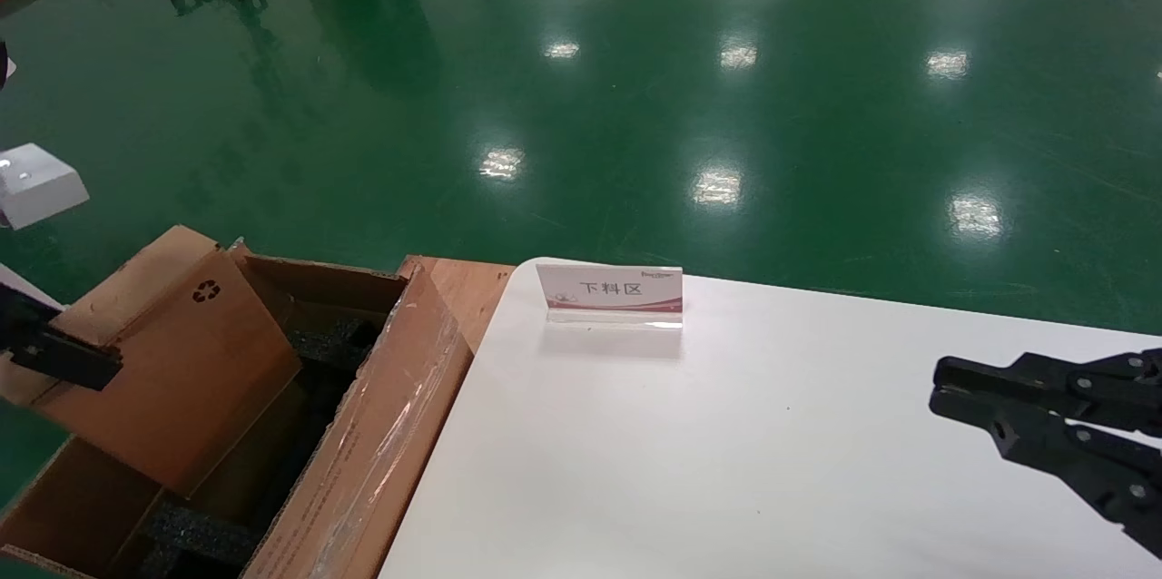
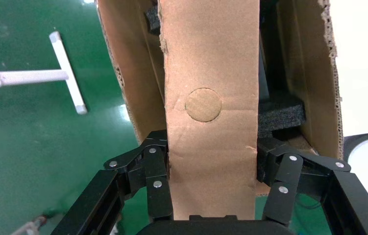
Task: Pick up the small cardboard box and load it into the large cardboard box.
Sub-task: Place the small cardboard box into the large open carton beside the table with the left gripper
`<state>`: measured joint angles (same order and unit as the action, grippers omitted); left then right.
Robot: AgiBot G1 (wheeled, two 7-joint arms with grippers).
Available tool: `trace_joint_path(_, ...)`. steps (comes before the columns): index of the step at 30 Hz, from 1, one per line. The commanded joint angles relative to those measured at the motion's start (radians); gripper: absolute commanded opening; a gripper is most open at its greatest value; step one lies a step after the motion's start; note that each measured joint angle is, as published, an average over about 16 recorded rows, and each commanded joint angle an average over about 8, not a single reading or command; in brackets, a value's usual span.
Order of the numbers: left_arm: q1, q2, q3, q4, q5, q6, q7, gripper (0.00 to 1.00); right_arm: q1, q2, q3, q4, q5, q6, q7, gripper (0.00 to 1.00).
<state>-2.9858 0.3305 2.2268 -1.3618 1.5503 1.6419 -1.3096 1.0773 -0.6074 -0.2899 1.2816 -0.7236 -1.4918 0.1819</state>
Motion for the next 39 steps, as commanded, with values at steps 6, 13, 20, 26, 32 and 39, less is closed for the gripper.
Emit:
trace_joint_path(6, 0.017, -0.069, -0.019, -0.016, 0.053, -0.002, -0.014, 0.0, 0.0, 0.0, 0.0, 0.0, 0.0, 0.0, 0.0, 1.0)
trace_joint_path(13, 0.036, -0.114, -0.034, -0.022, 0.089, -0.008, -0.032, 0.0, 0.0, 0.0, -0.001, 0.0, 0.001, 0.0, 0.0, 1.0)
trace_joint_path(20, 0.115, -0.133, -0.06, 0.014, 0.12, -0.061, -0.034, 0.0, 0.0, 0.001, -0.001, 0.0, 0.001, 0.001, -0.001, 1.0)
trace_joint_path(26, 0.161, -0.158, -0.088, 0.02, 0.141, -0.082, -0.033, 0.0, 0.0, 0.001, -0.002, 0.0, 0.001, 0.001, -0.001, 1.0)
trace_joint_path(32, 0.188, -0.174, -0.097, 0.017, 0.161, -0.099, -0.038, 0.0, 0.0, 0.001, -0.002, 0.0, 0.001, 0.001, -0.001, 1.0)
trace_joint_path(39, 0.22, -0.191, -0.098, 0.017, 0.183, -0.14, -0.037, 0.0, 0.001, 0.001, -0.002, 0.0, 0.002, 0.001, -0.001, 1.0)
